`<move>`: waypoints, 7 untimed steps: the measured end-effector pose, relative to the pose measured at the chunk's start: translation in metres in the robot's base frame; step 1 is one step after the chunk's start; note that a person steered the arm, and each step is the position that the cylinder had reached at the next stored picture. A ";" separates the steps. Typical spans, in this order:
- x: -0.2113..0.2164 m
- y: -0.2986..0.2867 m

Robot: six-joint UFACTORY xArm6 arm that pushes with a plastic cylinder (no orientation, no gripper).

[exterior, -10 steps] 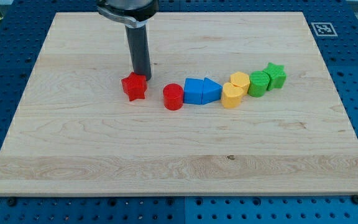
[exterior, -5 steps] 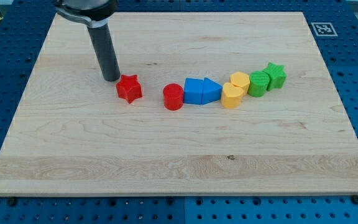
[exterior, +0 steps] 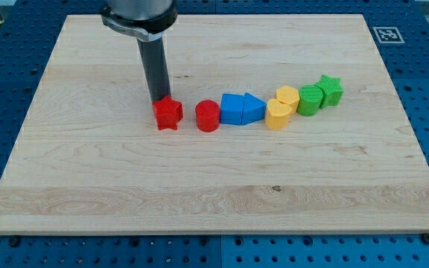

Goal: Move red star to the left of the red circle

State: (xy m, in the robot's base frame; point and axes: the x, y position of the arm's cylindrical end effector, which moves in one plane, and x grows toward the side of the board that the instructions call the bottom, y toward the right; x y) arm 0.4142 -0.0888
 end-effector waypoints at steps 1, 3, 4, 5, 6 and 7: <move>0.001 0.003; 0.001 -0.045; 0.006 -0.048; 0.008 -0.041; 0.012 -0.030; 0.023 -0.014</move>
